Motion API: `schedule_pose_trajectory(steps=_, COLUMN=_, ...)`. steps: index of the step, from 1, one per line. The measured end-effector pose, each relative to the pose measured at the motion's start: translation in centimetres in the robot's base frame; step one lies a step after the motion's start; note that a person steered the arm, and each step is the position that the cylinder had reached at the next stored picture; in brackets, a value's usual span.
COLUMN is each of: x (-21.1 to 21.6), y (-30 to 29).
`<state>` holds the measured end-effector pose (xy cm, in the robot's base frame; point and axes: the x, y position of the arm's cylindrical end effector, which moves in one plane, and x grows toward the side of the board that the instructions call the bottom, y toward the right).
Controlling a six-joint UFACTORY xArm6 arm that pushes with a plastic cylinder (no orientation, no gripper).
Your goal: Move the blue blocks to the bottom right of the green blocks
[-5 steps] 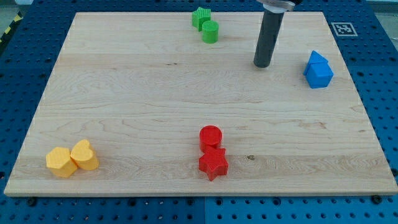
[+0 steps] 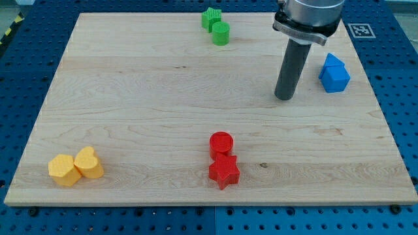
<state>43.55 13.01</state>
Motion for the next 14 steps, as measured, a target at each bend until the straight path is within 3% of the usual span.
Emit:
schedule_pose_trajectory(steps=1, x=0.0, y=2.0)
schedule_pose_trajectory(steps=3, x=0.0, y=12.9)
schedule_pose_trajectory(steps=4, x=0.0, y=14.2)
schedule_pose_trajectory(steps=14, x=0.7, y=13.7)
